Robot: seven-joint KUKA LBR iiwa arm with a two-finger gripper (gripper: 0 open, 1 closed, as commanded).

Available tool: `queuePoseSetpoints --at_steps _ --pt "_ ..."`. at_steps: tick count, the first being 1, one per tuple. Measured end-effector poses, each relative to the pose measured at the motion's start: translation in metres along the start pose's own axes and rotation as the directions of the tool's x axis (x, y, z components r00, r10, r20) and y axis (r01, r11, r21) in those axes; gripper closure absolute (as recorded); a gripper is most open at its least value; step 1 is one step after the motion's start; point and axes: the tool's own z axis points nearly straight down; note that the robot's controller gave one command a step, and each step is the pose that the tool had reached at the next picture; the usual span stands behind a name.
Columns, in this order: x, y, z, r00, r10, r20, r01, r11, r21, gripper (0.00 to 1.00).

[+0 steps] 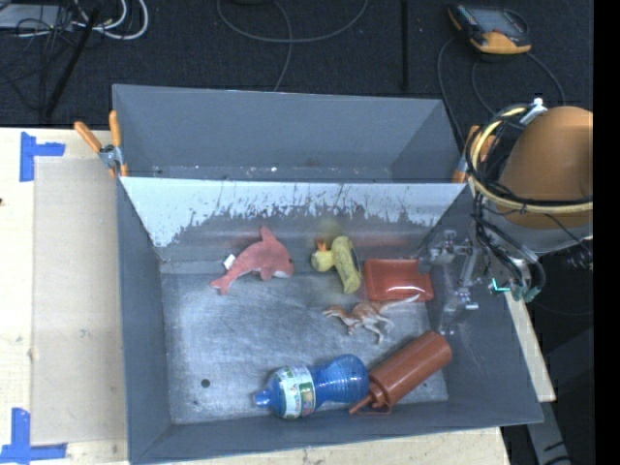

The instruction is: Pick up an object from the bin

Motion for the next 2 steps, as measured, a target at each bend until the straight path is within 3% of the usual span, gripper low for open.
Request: queuePoseSetpoints --at_steps 1,2 --pt "-0.0018 0.0008 -0.0041 1.000 -0.005 0.008 0.005 1.000 0.001 1.00" --pt "-0.0018 0.0008 -0.0041 1.000 -0.005 0.007 0.005 1.000 0.001 1.00"
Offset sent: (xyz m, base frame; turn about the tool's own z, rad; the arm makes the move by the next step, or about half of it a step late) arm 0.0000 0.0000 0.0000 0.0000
